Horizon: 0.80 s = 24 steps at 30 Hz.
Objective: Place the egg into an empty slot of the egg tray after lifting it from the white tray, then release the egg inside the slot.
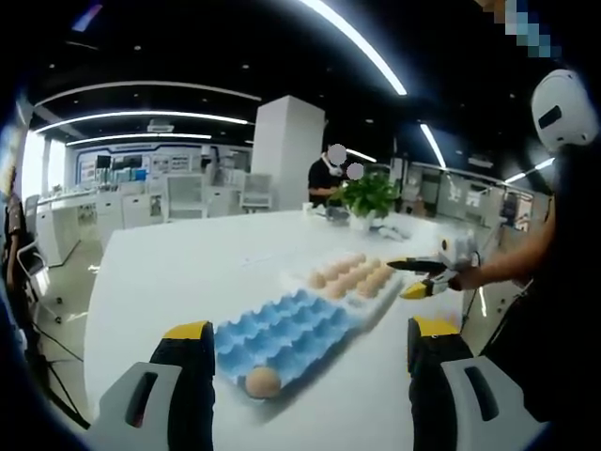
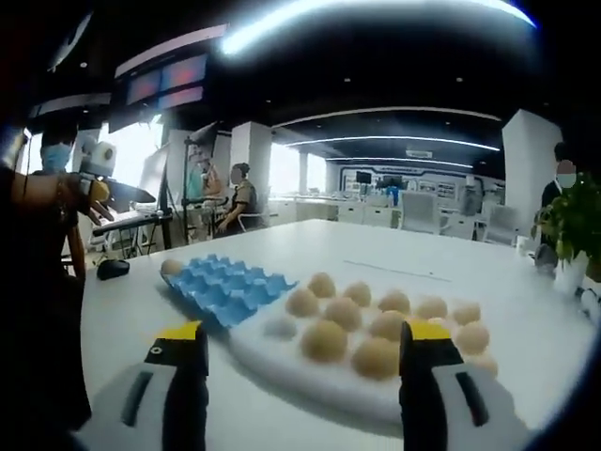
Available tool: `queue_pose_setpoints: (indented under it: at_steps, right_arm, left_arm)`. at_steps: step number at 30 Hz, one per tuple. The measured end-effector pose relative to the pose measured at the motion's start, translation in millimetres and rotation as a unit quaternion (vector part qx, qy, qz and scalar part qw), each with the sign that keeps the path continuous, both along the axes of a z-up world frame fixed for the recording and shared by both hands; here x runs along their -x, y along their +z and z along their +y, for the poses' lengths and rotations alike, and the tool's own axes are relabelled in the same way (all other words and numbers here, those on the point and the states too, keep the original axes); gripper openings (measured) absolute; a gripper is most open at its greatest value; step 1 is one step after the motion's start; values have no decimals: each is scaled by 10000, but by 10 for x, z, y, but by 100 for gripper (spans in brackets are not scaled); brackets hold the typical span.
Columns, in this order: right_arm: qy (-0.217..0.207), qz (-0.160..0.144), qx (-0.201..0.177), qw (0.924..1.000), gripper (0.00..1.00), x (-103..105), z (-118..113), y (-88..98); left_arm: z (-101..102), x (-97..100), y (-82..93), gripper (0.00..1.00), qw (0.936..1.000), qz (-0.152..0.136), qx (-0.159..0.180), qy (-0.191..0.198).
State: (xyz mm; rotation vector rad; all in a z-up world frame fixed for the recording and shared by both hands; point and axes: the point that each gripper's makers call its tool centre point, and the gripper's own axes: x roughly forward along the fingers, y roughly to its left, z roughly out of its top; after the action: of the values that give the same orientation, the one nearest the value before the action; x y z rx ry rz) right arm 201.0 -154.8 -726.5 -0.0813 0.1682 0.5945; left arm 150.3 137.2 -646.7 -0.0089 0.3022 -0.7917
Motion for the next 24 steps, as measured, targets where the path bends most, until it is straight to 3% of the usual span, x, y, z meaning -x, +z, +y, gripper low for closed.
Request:
queue_pose_setpoints:
  at_steps: [2,5,7,13,18,24]
  right_arm:
    - [-98,-2,133,9999,66,-54,4,7]
    - [-215,81,239,9994,50,-125,19,-24]
    - [-300,36,344,9990,48,-188,34,-43]
    - [-578,357,265,9973,33,-332,52,-169]
    - [-674,541,260,9959,32,-404,52,-277]
    - [-637,678,548,9942,29,-433,117,-394]
  left_arm:
    - [0,-5,6,86,10000,-4,7,7]
    - [-2,-8,14,86,10000,-17,10,3]
    - [-2,-9,20,86,10000,-26,13,3]
    - [21,-1,11,85,10000,-12,-4,19]
    - [39,1,4,85,10000,-2,-7,37]
    - [24,-5,-5,85,10000,15,-5,18]
